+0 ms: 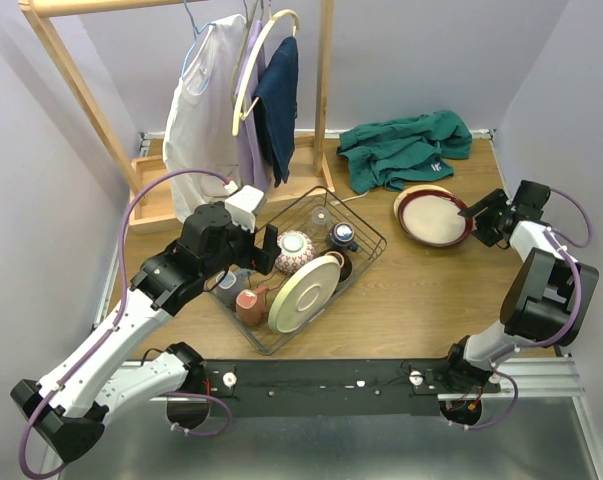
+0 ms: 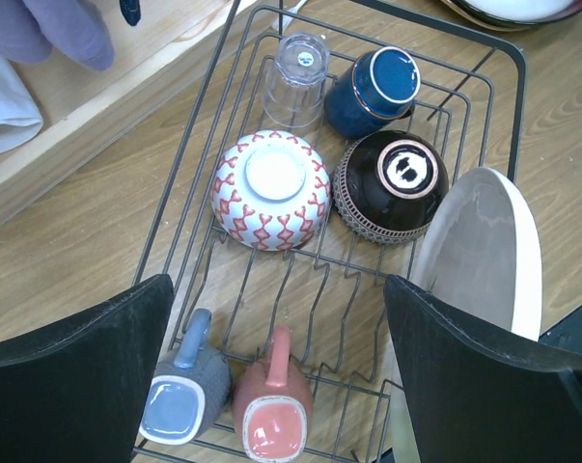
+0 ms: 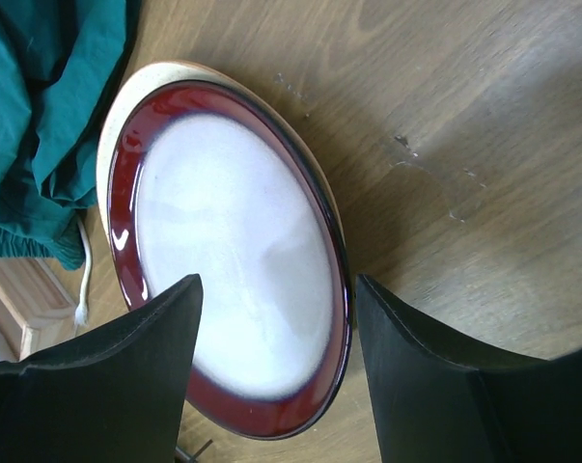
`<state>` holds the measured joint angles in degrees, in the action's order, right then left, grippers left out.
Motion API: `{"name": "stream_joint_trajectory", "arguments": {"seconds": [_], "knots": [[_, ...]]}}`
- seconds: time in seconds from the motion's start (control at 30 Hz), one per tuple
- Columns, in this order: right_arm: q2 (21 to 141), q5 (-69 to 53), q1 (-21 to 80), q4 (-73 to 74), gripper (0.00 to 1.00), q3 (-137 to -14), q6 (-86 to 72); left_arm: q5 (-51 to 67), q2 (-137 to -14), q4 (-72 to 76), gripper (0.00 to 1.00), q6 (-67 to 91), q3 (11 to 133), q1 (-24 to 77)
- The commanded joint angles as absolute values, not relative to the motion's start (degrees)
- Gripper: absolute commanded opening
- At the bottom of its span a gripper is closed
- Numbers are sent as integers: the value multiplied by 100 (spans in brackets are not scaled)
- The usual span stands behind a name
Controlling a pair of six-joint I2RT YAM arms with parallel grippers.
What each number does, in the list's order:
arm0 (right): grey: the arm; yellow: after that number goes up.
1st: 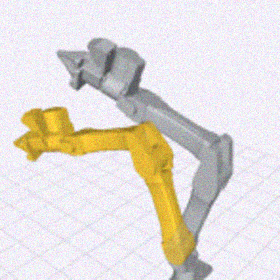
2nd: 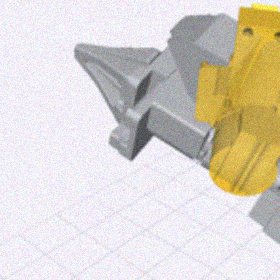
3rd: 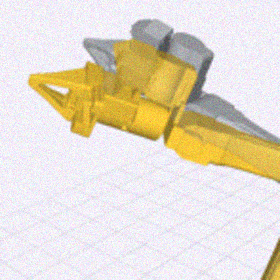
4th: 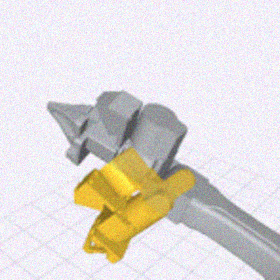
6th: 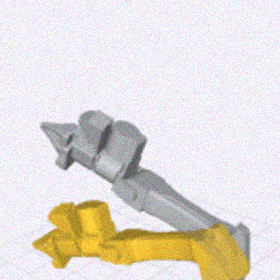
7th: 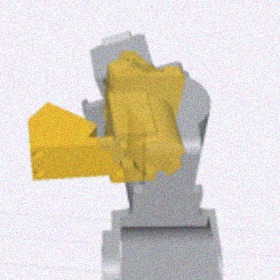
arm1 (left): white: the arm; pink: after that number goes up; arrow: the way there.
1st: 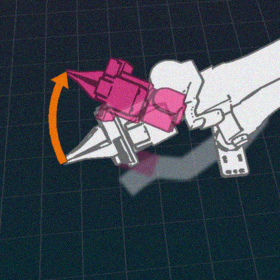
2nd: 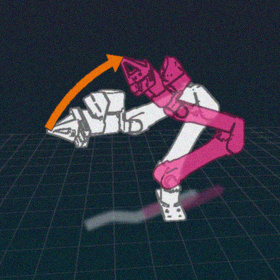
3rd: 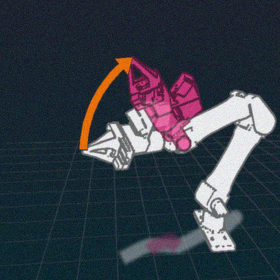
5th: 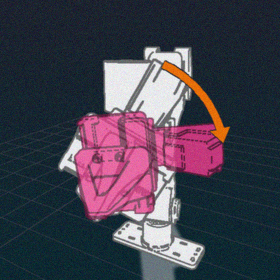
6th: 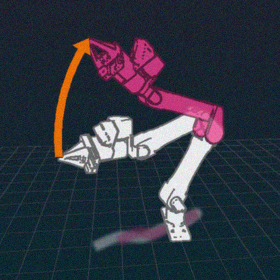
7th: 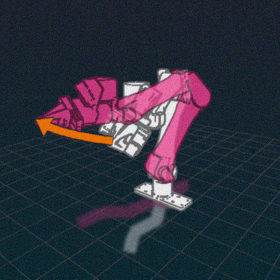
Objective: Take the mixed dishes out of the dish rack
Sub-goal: Place the plate at the center of the board.
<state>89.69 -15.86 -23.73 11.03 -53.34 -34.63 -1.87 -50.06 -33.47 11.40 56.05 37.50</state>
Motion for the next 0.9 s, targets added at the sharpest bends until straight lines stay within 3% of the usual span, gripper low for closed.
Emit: {"name": "stream_joint_trajectory", "arguments": {"seconds": [0.0,0.87], "knots": [[9228,-2012,-2382,1213,72,-5590,-3498,157,-5036,-3410,99,1081,5660,3718],[9817,-2347,-2109,1529,72,-6135,-3366,764,-5229,-3621,99,1063,5695,3718]]}}
